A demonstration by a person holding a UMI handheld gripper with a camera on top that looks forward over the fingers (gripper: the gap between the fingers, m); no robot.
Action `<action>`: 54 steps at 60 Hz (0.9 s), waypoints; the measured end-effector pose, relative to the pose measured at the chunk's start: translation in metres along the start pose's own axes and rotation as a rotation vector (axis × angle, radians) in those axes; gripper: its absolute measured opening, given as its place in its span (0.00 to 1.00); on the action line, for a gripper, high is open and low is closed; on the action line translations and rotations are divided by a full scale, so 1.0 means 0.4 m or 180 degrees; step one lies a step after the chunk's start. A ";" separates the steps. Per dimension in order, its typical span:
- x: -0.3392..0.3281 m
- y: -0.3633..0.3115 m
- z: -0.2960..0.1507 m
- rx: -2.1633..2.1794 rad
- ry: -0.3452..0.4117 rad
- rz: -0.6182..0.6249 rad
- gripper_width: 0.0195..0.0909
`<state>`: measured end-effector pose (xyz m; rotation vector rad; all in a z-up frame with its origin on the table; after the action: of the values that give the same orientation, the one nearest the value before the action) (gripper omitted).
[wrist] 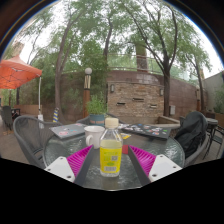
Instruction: Pour water
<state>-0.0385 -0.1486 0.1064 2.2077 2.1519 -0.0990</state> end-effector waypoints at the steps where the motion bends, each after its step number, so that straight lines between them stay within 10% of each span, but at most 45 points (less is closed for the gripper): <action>1: 0.014 -0.002 0.003 -0.0015 0.0004 0.0037 0.84; 13: 0.139 -0.034 0.009 0.0124 -0.0156 0.0083 0.84; 18: 0.181 -0.027 -0.005 0.0140 -0.0133 0.0105 0.44; 40: 0.200 0.014 -0.007 0.0131 -0.0105 0.0112 0.26; 54: 0.388 0.133 -0.286 -0.2669 0.0305 0.0682 0.25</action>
<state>0.0192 0.0143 0.2067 1.8993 1.5293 0.7754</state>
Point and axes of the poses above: the point between the fingertips, and its own axes, seen from behind it with the camera up: y to the right, z down, x forward, the way the camera looks, the point moved 9 cm from there along -x, backward, against the way the camera looks, and after that the axes turned 3 degrees about x, right-handed, at the moved point
